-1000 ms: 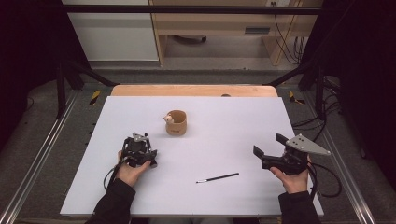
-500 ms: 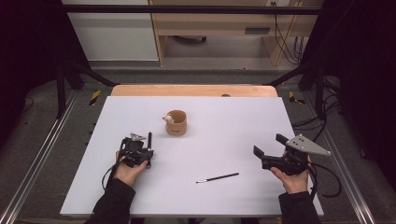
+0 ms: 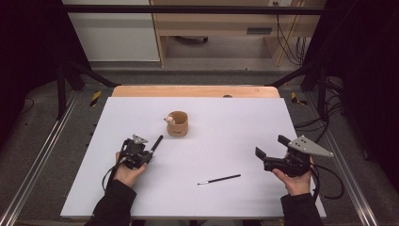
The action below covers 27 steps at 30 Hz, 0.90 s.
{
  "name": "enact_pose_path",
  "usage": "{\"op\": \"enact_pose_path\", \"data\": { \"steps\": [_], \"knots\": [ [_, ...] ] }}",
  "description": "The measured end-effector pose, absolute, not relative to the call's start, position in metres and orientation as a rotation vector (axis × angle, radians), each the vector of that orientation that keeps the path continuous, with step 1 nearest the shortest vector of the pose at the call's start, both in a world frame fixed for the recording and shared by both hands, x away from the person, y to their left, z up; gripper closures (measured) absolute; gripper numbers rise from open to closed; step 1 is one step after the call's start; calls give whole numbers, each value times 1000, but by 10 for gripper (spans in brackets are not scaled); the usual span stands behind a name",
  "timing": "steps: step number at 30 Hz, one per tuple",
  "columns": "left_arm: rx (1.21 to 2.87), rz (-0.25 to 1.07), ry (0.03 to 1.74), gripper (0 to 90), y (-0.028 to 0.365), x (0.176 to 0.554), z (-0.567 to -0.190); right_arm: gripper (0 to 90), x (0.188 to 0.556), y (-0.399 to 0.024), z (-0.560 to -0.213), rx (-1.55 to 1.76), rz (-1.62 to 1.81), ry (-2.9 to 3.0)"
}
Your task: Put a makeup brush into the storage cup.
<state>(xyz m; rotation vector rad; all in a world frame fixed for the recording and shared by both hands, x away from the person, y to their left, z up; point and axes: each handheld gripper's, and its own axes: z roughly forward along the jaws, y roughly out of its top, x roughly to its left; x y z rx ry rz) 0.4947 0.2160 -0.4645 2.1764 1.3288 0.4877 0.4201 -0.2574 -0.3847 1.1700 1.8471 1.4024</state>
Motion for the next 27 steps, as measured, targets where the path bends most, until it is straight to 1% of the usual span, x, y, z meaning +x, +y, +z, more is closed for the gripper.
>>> {"op": "enact_pose_path", "data": {
  "steps": [4, 8, 12, 17, 22, 27],
  "knots": [
    [2177, 486, 1325, 748, 217, 495, -464, 42, 420, -258, -385, 1170, 1402, 1847],
    [2161, 484, 1306, 641, 218, 494, -460, 42, 421, -257, -385, 1169, 1402, 1847],
    [2175, 469, 1269, 560, 221, 496, -447, 42, 421, -257, -385, 1172, 1406, 1847],
    [2205, 423, 1260, 497, 222, 502, -436, 42, 420, -257, -385, 1171, 1408, 1852],
    [2301, 406, 1243, 474, 217, 516, -432, 42, 420, -257, -384, 1169, 1406, 1855],
    [2367, 380, 1256, 503, 210, 528, -437, 42, 421, -257, -385, 1172, 1405, 1857]
  ]
}}
